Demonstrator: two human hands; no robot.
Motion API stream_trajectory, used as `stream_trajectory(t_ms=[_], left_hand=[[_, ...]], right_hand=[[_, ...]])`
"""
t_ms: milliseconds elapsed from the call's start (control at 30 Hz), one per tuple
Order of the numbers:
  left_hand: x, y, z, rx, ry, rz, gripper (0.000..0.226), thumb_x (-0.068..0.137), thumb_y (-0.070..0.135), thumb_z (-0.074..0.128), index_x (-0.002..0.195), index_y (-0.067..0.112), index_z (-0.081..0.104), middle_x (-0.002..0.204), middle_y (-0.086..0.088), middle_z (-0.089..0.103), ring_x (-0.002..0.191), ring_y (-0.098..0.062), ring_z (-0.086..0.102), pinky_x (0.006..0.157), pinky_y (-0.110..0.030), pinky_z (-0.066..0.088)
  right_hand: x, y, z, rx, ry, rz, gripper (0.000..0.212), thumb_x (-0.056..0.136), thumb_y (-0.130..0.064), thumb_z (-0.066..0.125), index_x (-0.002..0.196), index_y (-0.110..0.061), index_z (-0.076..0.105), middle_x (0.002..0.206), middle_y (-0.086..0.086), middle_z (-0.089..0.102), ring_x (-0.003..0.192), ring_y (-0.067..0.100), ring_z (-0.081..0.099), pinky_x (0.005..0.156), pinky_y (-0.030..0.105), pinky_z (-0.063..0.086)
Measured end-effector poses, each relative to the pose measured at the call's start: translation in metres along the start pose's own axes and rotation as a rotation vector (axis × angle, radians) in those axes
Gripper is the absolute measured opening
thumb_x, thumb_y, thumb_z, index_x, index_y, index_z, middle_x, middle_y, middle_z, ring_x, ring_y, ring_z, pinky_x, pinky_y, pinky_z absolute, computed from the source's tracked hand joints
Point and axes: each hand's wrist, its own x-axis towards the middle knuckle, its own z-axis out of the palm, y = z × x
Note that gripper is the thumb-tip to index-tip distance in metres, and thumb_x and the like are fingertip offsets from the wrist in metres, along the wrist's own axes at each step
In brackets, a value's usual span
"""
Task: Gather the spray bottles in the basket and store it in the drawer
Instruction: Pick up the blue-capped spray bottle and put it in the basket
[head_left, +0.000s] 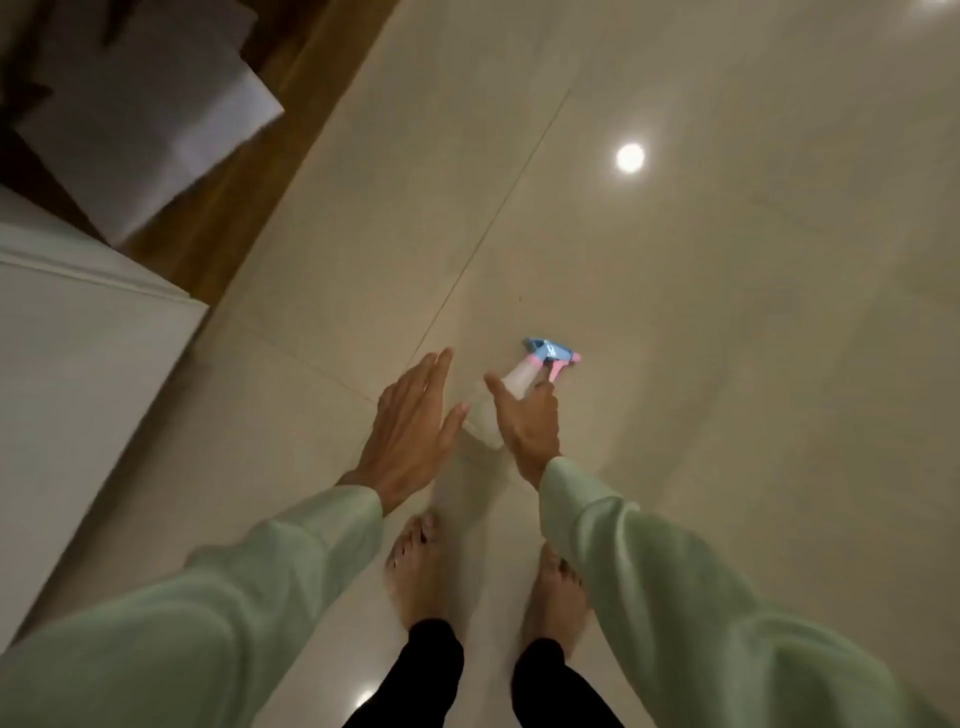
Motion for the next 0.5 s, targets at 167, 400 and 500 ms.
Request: stream_trajectory(t_ms=[167,400,500], left_hand=[[0.047,-0.039,0.032,-0.009,0.064,0.001,0.061,0.103,0.035,0.036,0.156,0.019,0.012,0.163,-0.005,0.021,0.149,-0.021,0.022,0.121,-0.04,0.021],[0.016,-0.049,0.007,-0.113,0.159,-0.026,0.061,0.102,0.032,0.039,0.156,0.02,0.012,0.163,-0.004,0.021,0.149,-0.019,0.023,0.119,-0.041,0.023],[-0.034,-0.05,-0.028,-0.175,0.236,-0.053,0.061,0.102,0.031,0.039,0.156,0.021,0.013,0.163,-0.002,0.022,0.148,-0.017,0.024,0.119,-0.04,0.024]], right_hand=[[0.063,0.001,0.042,0.205,0.166,0.031,0.095,0.077,-0.044,0.07,0.154,-0.034,0.017,0.14,0.011,0.055,0.121,0.039,0.056,0.106,0.053,0.046],[0.026,-0.006,0.043,0.109,0.035,-0.128,0.032,0.073,-0.028,0.072,0.1,-0.028,0.057,0.094,-0.006,0.065,0.091,0.024,0.067,0.083,0.048,0.06],[-0.037,-0.018,0.035,0.066,-0.001,-0.286,0.026,0.072,-0.03,0.073,0.093,-0.028,0.058,0.094,-0.006,0.067,0.087,0.019,0.067,0.077,0.043,0.059]])
